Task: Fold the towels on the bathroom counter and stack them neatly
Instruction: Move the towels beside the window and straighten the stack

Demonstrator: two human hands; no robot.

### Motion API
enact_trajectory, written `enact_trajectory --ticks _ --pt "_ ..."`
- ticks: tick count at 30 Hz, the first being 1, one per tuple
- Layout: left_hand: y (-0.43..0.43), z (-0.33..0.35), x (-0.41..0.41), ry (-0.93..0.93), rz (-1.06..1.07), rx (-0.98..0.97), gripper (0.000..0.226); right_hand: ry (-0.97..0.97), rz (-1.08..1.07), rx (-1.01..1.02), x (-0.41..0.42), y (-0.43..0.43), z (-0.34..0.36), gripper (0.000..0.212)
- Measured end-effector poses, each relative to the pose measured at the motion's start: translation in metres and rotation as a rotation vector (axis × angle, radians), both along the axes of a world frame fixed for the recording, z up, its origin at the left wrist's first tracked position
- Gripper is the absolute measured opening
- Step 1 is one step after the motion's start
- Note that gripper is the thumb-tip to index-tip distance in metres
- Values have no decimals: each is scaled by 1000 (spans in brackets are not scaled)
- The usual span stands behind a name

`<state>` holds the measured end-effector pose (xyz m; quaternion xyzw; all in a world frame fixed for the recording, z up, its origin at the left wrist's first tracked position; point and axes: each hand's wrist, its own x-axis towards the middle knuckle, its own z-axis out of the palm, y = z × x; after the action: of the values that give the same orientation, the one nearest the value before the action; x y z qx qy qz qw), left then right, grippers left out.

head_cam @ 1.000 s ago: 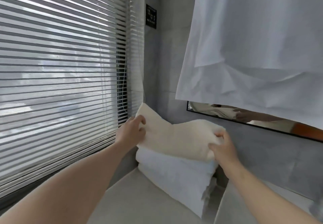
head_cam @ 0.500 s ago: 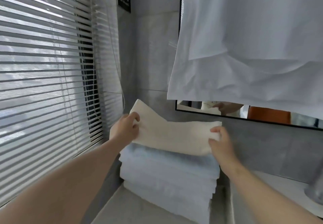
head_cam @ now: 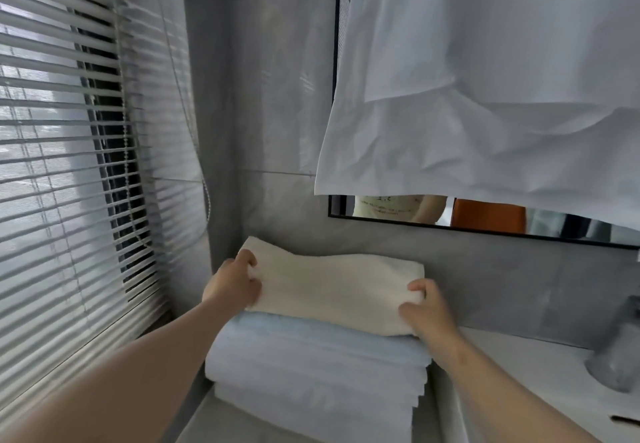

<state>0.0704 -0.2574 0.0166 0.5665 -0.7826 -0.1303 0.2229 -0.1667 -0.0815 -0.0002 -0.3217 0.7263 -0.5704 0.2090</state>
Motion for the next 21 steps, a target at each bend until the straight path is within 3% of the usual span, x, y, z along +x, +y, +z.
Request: enact_trajectory --ticks 4,6,9,10,14,17,21 --pt "2 0 -1 -22 51 54 44 -139 10 26 -6 4 -4 47" --pt "12 2 -4 -128 101 35 48 -214 16 12 -9 7 -2 42" --pt "29 2 -16 -497 6 -295 53 -295 36 -23 -11 12 2 35" --pt "35 1 -23 -531 -77 -346 55 -298 36 -37 -10 13 2 36" --pt "64 -6 -53 -397 -342 -153 47 -337 22 -83 -6 15 -2 38" --pt "81 -20 -70 -395 -413 14 56 -447 16 -79 -8 16 -3 28" --pt "87 -33 -72 -444 -402 -18 71 -585 28 -18 -17 16 -7 25"
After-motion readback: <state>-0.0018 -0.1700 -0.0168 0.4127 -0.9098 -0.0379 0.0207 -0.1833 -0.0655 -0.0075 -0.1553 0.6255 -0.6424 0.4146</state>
